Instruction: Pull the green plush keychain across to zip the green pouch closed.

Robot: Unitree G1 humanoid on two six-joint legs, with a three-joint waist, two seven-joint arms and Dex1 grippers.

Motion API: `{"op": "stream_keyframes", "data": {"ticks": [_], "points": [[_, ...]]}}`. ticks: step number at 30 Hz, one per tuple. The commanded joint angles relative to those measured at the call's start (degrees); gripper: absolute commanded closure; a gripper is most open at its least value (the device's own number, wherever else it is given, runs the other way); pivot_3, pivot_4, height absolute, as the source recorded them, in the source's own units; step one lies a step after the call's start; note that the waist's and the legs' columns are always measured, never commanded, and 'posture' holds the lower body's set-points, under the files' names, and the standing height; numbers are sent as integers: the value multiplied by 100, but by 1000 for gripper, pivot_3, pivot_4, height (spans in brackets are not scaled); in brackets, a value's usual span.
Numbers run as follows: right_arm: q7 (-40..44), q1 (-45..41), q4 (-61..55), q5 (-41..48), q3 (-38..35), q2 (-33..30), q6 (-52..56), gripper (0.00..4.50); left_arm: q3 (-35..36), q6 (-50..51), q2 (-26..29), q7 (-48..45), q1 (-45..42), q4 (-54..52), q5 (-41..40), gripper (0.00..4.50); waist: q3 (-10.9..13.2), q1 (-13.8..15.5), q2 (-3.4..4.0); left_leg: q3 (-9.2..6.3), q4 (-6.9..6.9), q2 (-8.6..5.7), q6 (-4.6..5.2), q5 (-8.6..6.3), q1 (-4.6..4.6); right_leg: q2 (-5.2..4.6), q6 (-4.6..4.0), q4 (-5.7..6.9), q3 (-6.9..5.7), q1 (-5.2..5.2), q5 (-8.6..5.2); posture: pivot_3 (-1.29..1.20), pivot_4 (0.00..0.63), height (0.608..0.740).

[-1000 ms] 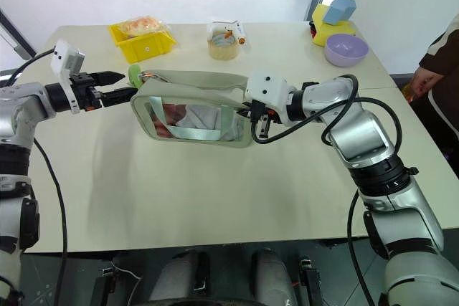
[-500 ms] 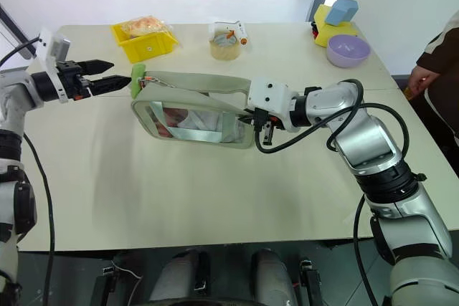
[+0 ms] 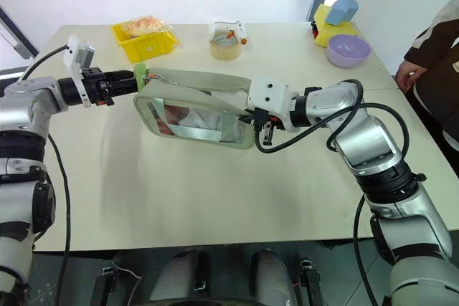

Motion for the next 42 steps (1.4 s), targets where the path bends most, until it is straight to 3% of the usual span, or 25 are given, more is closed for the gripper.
{"op": "stream_keyframes", "data": {"ticks": [1, 7, 12, 16, 22, 25, 30, 32, 38, 42], "points": [[-16, -8, 37, -65, 5, -21, -68, 4500, 191, 122, 99, -15, 27, -403, -165, 4370, 0, 1, 0, 0, 0, 0, 0, 0, 0, 0, 0, 0, 0, 0, 0, 0, 150, 739], [-68, -78, 271, -182, 41, 29, -300, 4500, 447, 274, 328, 70, -13, -691, -319, 4370, 0, -4, 0, -4, 0, 0, 0, 0, 0, -1, 0, 0, 0, 0, 0, 0, 150, 739], [-48, -398, 848, -388, 82, 87, -840, 4500, 461, 1044, 452, -106, -352, -1827, -844, 4370, 1, 24, -1, -6, 2, -1, 0, 0, -4, -2, 0, 0, 0, 0, 0, 0, 150, 739], [-12, -571, 1115, -434, 146, 233, -1089, 4500, 7, 840, 53, 52, -300, -2304, -637, 4370, -1, 13, 1, -9, 2, -4, 0, 0, 1, -6, 0, 0, 1, 4, 0, 0, 150, 739], [6, -671, 1239, -479, 122, 429, -1202, 4500, -517, 210, -344, 231, -326, -1990, -112, 4370, 0, -49, 1, -6, -1, 1, -2, 1, 5, 3, 0, 1, 3, 1, 0, 0, 150, 739], [11, -656, 1213, -491, 106, 447, -1185, 4500, -502, -51, -504, 417, -557, -1582, 20, 3449, 0, -41, 1, -4, -1, 2, -2, 1, 6, 4, 0, 3, 2, -1, 0, 0, 150, 739], [15, -613, 1206, -496, 88, 451, -1180, 4500, -472, -75, -325, 228, -773, -1551, 23, 870, 0, -37, 1, -2, 0, 2, -1, 1, 4, 3, 0, 1, 2, -1, 0, 0, 150, 739], [12, -609, 1243, -504, 85, 468, -1202, 4500, -477, -70, -123, 200, -833, -1581, 109, 65, 0, -43, 1, -2, -1, 2, -1, 1, 5, 3, 0, 2, 2, -1, 0, 0, 150, 739], [33, -644, 1418, -530, 84, 526, -1344, 4500, -236, 554, 941, -379, -467, -2464, -162, 65, 1, -59, 2, -1, -4, 9, -1, 1, 5, 7, 0, 1, 4, -4, 0, 0, 150, 739], [54, -734, 1583, -550, 90, 592, -1463, 4500, -13, 935, 1387, -477, 569, -3100, -378, 65, -4, -42, 10, 1, -3, 13, -1, 1, 14, 6, 0, 2, 8, -1, -1, 0, 150, 739]]}}
